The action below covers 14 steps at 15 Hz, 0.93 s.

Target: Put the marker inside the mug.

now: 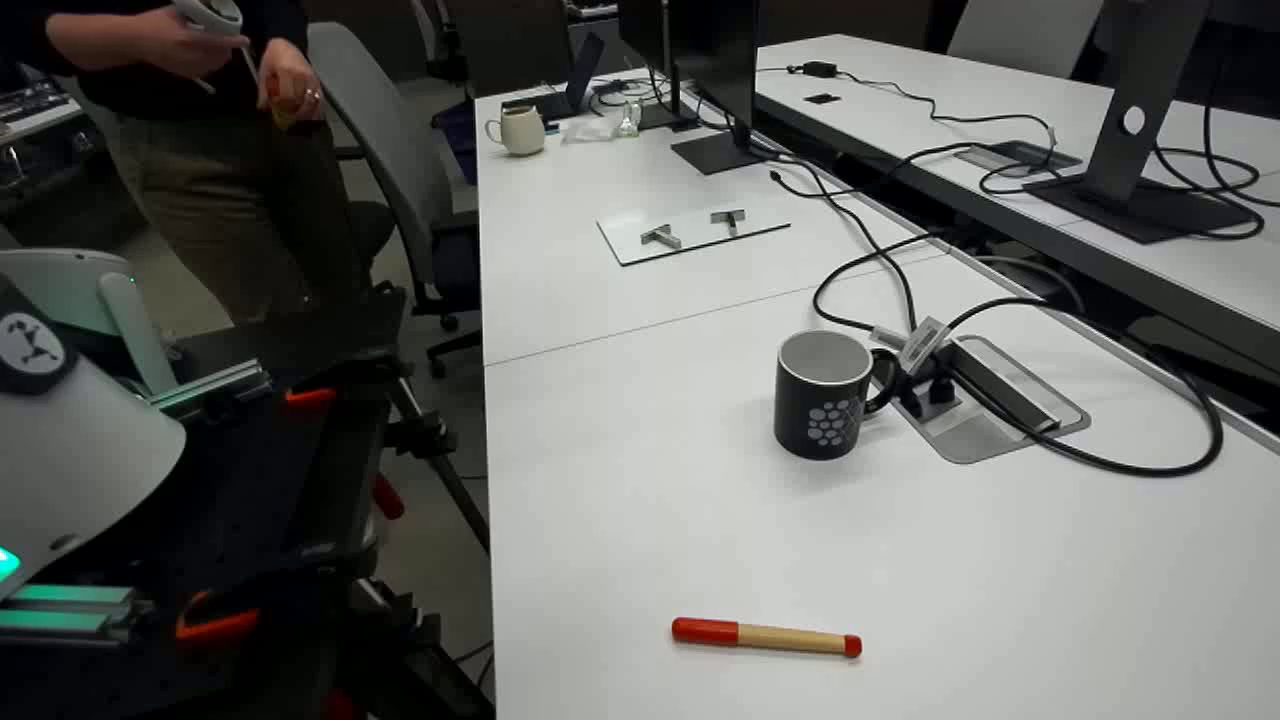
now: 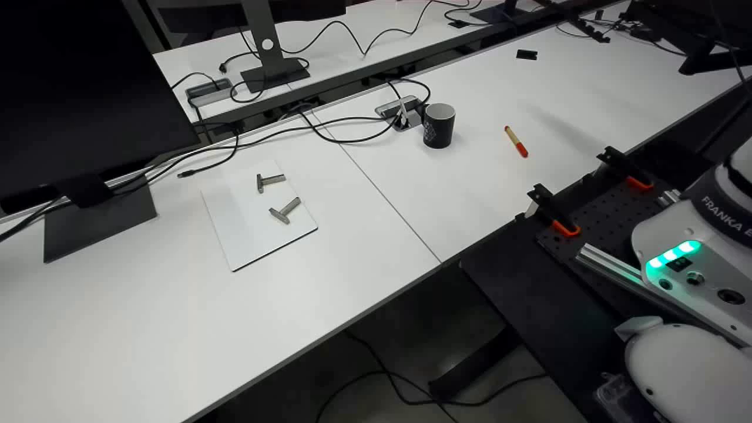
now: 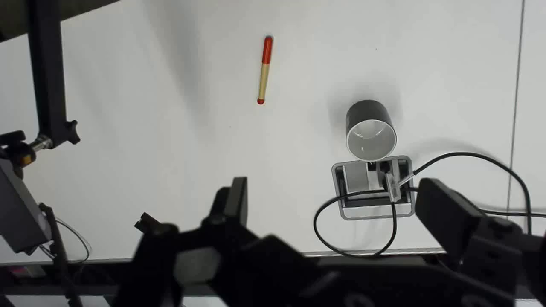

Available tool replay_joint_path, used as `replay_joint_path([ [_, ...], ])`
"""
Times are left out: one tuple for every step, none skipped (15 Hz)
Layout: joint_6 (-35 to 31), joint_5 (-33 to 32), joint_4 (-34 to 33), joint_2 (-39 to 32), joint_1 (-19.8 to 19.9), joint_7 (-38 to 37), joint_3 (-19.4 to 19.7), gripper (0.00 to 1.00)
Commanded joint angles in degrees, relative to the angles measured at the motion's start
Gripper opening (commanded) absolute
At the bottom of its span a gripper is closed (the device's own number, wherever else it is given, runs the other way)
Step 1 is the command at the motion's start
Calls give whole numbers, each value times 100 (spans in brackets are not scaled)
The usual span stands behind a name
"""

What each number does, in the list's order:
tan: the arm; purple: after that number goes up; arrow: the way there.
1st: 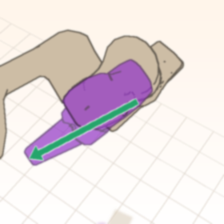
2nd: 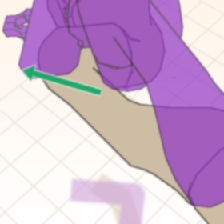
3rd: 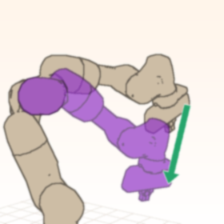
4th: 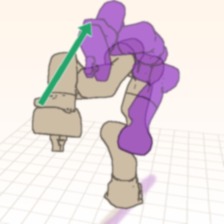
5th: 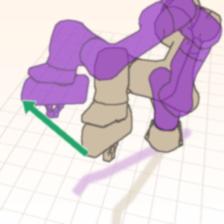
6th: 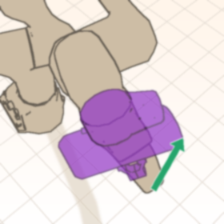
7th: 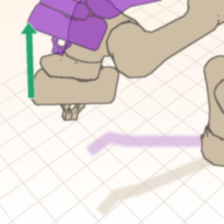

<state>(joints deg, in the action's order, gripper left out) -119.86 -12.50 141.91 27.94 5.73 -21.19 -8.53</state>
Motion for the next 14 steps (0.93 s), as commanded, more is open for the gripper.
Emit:
replay_joint_path([
  [22,-33,-13,-6,-70,-24,63,100],
  [22,-35,-13,-6,-72,-24,65,100],
  [22,-36,-13,-6,-74,-24,65,100],
  [22,-36,-13,-6,-74,-24,66,100],
  [22,-37,-13,-6,-74,-24,66,100],
  [-21,11,2,-17,-104,55,100,100],
  [-69,87,16,-36,-139,132,149,100],
  [-156,155,49,-43,-184,226,208,100],
  [-370,326,116,-34,-295,471,339,100],
  [-650,560,203,-25,-419,781,497,100],
  [-868,736,270,-38,-498,1048,611,100],
  [-1087,923,342,-49,-586,1339,728,100],
  [-1306,1154,417,-86,-680,1642,869,100],
  [-1485,1409,482,-112,-785,1971,1016,100],
])
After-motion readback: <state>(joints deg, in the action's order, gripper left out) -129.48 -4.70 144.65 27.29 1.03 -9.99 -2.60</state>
